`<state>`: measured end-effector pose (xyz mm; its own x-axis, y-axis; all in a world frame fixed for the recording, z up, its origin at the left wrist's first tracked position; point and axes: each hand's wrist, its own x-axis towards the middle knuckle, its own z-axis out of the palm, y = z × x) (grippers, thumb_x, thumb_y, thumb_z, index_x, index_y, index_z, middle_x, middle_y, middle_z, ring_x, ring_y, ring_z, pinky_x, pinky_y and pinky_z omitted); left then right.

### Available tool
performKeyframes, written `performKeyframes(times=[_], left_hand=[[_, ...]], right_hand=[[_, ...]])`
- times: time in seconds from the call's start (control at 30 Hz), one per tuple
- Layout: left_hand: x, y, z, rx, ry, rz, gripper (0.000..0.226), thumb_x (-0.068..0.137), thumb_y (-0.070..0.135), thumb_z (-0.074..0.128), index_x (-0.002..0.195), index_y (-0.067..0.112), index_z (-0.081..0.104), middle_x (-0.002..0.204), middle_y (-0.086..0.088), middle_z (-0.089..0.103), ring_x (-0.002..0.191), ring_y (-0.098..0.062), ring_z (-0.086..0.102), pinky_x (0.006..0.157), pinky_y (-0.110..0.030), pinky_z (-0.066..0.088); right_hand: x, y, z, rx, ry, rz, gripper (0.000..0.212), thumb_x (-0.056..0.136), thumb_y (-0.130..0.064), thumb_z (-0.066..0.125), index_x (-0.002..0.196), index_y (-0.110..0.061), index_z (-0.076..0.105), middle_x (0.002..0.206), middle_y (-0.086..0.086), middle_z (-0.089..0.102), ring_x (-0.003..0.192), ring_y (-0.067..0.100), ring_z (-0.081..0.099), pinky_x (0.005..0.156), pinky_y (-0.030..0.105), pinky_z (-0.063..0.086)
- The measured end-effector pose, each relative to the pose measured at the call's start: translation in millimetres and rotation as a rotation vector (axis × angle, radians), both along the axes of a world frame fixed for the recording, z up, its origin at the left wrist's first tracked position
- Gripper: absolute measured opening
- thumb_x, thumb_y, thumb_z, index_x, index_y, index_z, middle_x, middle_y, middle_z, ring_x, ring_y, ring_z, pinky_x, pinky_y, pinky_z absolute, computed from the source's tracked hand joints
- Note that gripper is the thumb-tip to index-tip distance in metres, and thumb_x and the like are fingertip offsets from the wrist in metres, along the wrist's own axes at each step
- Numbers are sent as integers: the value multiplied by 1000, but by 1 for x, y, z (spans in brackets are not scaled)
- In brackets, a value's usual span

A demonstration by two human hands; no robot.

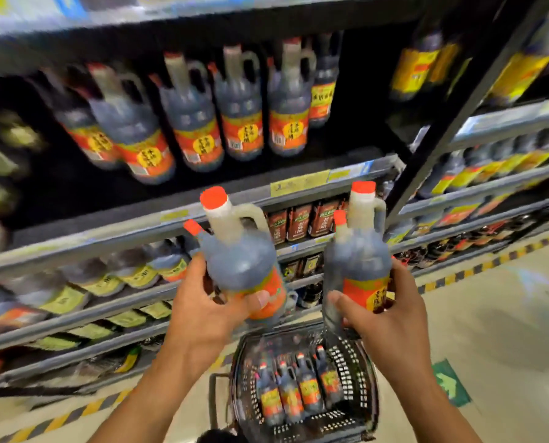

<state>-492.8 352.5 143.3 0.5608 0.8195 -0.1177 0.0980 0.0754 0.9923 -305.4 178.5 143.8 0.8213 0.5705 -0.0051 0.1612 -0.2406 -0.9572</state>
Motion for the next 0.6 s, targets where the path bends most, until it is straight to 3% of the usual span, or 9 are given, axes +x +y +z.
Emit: performKeyframes(times=[0.07, 0.23, 0.33, 0.5, 0.6], left_hand=[[-8, 7, 28, 46, 8, 51, 97, 59, 33, 105, 142, 27, 57, 128, 12, 75, 114, -9, 73, 85, -24, 63], [-32, 31, 76, 85, 1, 109, 83, 60, 25, 102, 132, 33, 62, 119, 23, 75, 106, 0, 73, 83, -26, 62], [-48, 53, 93, 51, -3, 170, 79, 59, 37, 93, 132, 33, 63, 118, 17, 77, 103, -5, 74, 84, -32, 59], [-75, 99, 105, -16, 45, 241, 86, 53, 52, 100, 128, 27, 67, 116, 4, 79, 101, -21, 78, 83, -46, 62], [-86, 129, 106, -51, 116, 236, 67, 65, 41, 97, 124, 23, 70, 109, -1, 81, 98, -29, 79, 83, -54, 64]], right_hand=[[-3, 10, 22, 35, -27, 13, 69, 72, -34, 95, 128, -43, 57, 107, -29, 69, 90, 0, 71, 69, 25, 59], [-10, 36, 68, 116, -22, 52, 71, 77, -36, 93, 136, -47, 56, 115, -27, 70, 97, 0, 72, 68, 19, 60], [-6, 52, 87, 81, -61, 53, 65, 80, -40, 90, 136, -42, 58, 114, -19, 71, 93, -2, 70, 70, 19, 56], [18, 85, 102, -72, -111, 85, 55, 80, -46, 90, 126, -37, 60, 106, -11, 68, 89, 11, 70, 74, 35, 57], [41, 109, 108, -189, -154, 69, 52, 78, -48, 91, 117, -28, 62, 100, -5, 68, 88, 18, 68, 75, 42, 55]])
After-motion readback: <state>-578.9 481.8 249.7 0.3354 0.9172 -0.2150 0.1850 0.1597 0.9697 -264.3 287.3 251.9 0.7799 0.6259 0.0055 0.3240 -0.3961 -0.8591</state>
